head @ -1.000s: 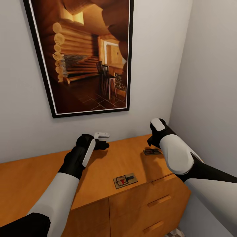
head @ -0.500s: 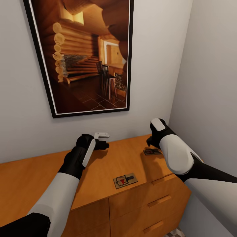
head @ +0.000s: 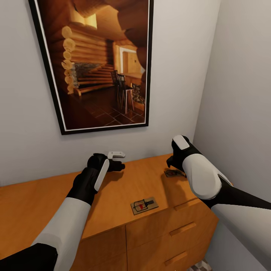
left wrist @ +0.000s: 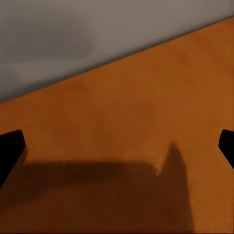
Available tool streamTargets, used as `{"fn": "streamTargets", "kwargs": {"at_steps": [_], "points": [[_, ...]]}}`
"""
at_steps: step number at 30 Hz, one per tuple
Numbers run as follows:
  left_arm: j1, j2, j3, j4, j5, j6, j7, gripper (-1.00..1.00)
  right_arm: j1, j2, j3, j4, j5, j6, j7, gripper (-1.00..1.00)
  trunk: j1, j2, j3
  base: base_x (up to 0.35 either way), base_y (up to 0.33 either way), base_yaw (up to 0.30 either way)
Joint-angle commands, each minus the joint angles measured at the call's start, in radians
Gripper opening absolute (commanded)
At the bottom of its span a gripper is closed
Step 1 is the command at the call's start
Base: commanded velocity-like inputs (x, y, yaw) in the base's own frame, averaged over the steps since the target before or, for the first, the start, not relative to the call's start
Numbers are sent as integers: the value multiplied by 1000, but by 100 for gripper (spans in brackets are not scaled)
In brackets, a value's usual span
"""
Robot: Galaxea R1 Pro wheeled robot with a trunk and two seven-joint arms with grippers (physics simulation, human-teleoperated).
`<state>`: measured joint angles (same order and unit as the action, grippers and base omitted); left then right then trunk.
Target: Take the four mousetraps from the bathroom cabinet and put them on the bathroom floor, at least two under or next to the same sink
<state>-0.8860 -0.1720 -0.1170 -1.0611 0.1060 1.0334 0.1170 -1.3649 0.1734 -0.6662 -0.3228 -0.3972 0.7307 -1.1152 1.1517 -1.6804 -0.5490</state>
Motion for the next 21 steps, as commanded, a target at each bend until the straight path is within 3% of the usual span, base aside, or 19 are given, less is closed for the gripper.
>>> {"fn": "streamTargets", "kwargs": {"at_steps": [1,21], "points": [[-1,0,-1,-1,11,4,10,100,0,0,3,-2,-9,7,-8,100,0,-1,-1,-57,56,0],[-1,0,-1,0,11,4,10,100,0,0,4,-2,-8,9,-7,100,0,-1,-1,-11,11,0]]}}
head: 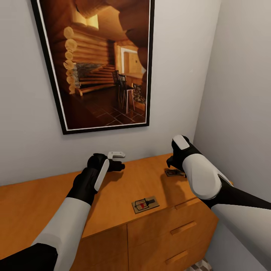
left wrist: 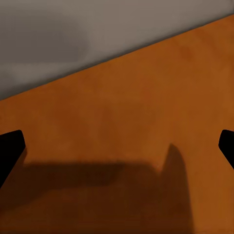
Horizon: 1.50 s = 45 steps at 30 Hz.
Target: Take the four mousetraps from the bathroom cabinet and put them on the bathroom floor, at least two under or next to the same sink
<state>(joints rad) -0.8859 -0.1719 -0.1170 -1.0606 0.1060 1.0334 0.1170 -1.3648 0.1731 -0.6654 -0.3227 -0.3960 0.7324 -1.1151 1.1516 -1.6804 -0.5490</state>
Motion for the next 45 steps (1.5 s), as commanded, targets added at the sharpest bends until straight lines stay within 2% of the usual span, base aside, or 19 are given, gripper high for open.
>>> {"fn": "streamTargets", "kwargs": {"at_steps": [1,34,35,45], "points": [[-1,0,-1,-1,11,4,10,100,0,0,3,-2,-9,7,-7,100,0,-1,-1,0,0,0],[-1,0,-1,4,11,4,10,100,0,-4,4,7,-12,-2,6,100,0,-1,-1,0,0,0],[-1,0,-1,4,11,4,10,100,0,-4,4,7,-12,-2,6,-100,0,-1,-1,0,0,0],[-1,0,-2,4,10,4,10,100,0,-6,4,10,-11,-3,5,-100,0,-1,-1,0,0,0]]}}
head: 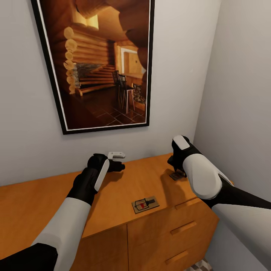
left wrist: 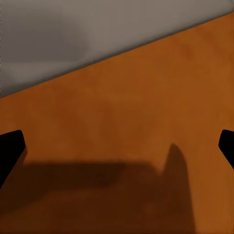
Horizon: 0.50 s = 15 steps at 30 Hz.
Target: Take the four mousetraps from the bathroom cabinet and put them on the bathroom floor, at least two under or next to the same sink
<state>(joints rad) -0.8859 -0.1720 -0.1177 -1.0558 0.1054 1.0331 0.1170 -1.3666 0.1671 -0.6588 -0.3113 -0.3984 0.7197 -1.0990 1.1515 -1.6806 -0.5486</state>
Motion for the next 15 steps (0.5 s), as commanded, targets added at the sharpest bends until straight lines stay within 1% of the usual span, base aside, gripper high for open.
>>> {"fn": "streamTargets", "kwargs": {"at_steps": [1,12,15], "points": [[-1,0,-1,-1,11,4,10,100,2,0,-2,-2,-9,10,-11,-100,0,0,-2,0,0,0],[-1,-1,-1,-1,10,4,10,100,2,-1,-2,-3,-2,18,-25,-100,0,0,-2,0,0,0],[-1,-2,-1,-1,11,4,10,100,1,-4,-2,-14,0,24,-50,-100,0,0,-2,0,0,0]]}}
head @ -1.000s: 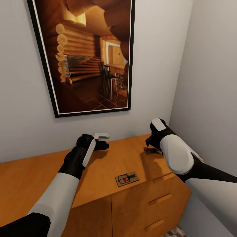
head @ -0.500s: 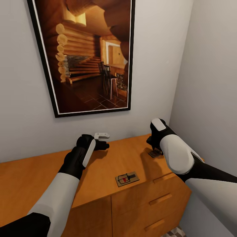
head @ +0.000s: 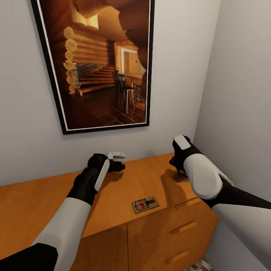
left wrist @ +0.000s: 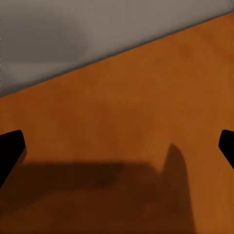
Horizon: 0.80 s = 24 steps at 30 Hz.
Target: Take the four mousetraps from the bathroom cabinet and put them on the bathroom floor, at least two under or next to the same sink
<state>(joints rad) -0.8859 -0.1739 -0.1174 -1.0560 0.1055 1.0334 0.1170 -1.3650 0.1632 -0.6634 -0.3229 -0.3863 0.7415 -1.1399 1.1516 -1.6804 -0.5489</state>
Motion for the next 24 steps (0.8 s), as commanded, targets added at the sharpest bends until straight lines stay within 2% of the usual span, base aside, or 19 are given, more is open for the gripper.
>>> {"fn": "streamTargets", "kwargs": {"at_steps": [1,4,7,12,15,19,24], "points": [[-1,0,-1,-1,11,4,10,100,0,-1,3,-10,-12,10,-26,-100,0,-1,-1,0,0,0],[-1,-1,-1,-1,11,4,10,100,-2,0,3,-49,-11,60,-55,-100,0,-1,-1,0,0,0],[-1,-1,-1,-1,11,4,10,100,-4,4,4,-147,-11,194,-80,-100,0,-1,-1,0,0,0],[-1,-1,-1,-1,11,4,10,100,-6,5,8,-224,-11,306,-97,-100,0,-1,-1,0,0,0],[-1,-1,-1,-1,11,4,10,100,-6,5,30,-248,-11,306,-109,-100,0,-1,-1,0,0,0],[-1,-1,-1,-1,11,4,10,100,-6,6,79,-260,-14,306,-117,-100,0,-1,-1,0,0,0],[-1,-1,-1,-1,11,4,10,100,-6,8,106,-264,-17,306,-120,-100,0,-1,-1,0,0,0]]}}
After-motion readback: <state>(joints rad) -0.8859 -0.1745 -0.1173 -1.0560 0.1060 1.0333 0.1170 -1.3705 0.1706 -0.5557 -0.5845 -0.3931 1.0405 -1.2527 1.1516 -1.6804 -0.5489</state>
